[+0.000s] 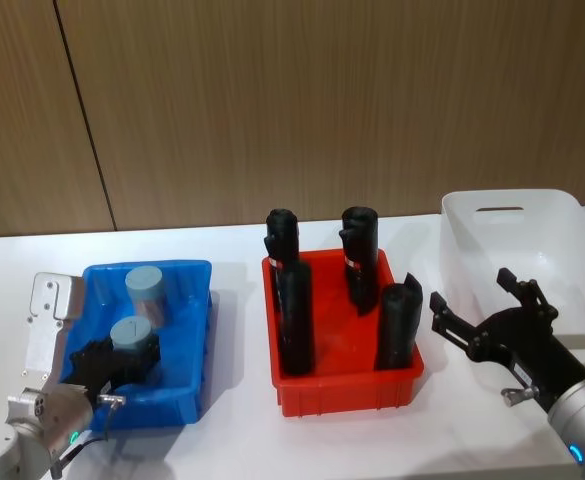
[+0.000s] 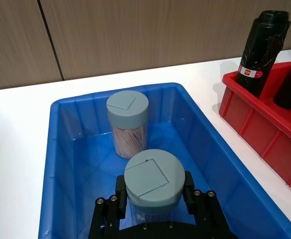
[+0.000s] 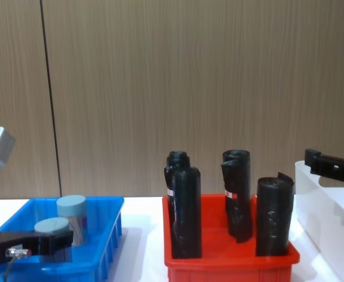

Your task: Pick the cotton swabs from the blue box and place them into the white box.

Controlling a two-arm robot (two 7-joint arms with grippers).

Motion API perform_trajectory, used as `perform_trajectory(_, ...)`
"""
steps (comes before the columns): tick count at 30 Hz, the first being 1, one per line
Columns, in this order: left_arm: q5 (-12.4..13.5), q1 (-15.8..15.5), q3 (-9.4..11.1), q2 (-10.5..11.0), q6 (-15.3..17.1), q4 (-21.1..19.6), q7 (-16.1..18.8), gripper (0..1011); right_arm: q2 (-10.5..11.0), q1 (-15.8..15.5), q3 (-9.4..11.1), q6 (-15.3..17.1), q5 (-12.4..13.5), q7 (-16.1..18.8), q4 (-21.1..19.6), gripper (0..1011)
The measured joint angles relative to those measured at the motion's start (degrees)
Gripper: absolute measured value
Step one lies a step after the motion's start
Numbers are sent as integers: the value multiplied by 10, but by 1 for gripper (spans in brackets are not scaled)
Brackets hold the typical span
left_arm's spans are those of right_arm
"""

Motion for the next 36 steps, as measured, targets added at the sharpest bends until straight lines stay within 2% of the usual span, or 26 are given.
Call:
perform_trajectory(10, 11, 11, 1, 3, -22, -23, 8, 660, 0, 0, 0, 0, 0, 0, 0, 1002)
perform_trajectory(18, 23, 30, -2, 15, -51, -70, 1, 660, 0, 0, 0, 0, 0, 0, 0, 1001)
perform_trajectory(28, 28, 47, -9, 33, -71, -123, -47, 660, 0, 0, 0, 0, 0, 0, 0, 1002)
perform_trajectory(36, 20, 54, -14, 46, -78, -153, -108, 660, 0, 0, 0, 0, 0, 0, 0, 1001)
